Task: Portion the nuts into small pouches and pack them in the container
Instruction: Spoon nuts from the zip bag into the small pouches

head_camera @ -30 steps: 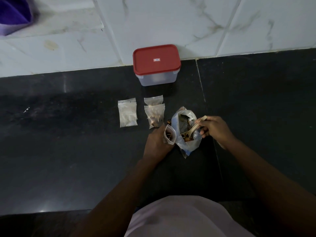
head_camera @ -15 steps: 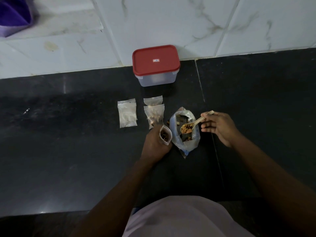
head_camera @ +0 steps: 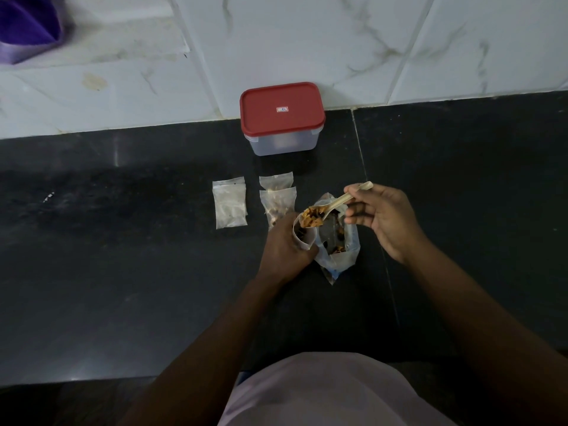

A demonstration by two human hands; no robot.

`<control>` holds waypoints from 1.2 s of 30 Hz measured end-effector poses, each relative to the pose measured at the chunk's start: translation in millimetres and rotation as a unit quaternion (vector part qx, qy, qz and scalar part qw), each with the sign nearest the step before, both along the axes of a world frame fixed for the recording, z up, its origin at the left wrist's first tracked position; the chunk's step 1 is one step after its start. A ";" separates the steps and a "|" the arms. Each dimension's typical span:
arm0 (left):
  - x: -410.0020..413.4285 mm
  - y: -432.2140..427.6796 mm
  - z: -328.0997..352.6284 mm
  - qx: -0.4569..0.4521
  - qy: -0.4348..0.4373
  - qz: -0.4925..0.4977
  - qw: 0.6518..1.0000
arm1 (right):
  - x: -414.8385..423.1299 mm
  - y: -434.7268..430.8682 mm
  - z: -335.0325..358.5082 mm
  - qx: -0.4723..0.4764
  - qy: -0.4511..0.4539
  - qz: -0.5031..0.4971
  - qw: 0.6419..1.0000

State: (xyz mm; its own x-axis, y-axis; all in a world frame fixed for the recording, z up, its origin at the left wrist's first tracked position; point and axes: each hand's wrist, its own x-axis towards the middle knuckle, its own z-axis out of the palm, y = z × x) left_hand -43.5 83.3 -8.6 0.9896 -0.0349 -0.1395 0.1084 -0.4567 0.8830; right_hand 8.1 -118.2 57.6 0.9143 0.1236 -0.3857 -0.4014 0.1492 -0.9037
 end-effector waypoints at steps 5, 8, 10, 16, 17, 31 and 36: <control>-0.1 0.8 1.1 -0.010 -0.001 0.000 1.000 | -8.6 3.2 -0.2 -0.091 -0.107 0.035 0.990; 0.1 1.7 2.6 -0.005 -0.008 0.008 1.000 | -13.8 2.1 -2.2 -0.156 -0.195 0.089 0.964; 0.2 1.4 1.1 -0.003 -0.008 0.010 1.000 | -16.5 0.4 -3.0 -0.173 -0.243 0.110 0.948; -0.2 0.3 -3.5 -0.018 -0.010 0.015 1.000 | -19.2 -4.7 -8.1 -0.162 -0.279 0.124 0.938; -0.5 -0.1 -4.3 -0.019 -0.010 0.014 1.000 | -19.2 -5.5 -7.4 -0.162 -0.276 0.124 0.939; -2.7 3.0 -1.0 -0.018 -0.014 0.014 1.000 | -14.0 -17.2 -16.7 -0.108 -0.029 -0.152 0.982; -3.3 3.2 -2.5 -0.019 0.003 0.027 0.999 | -17.0 -22.5 -32.2 -0.255 -0.015 -0.063 0.965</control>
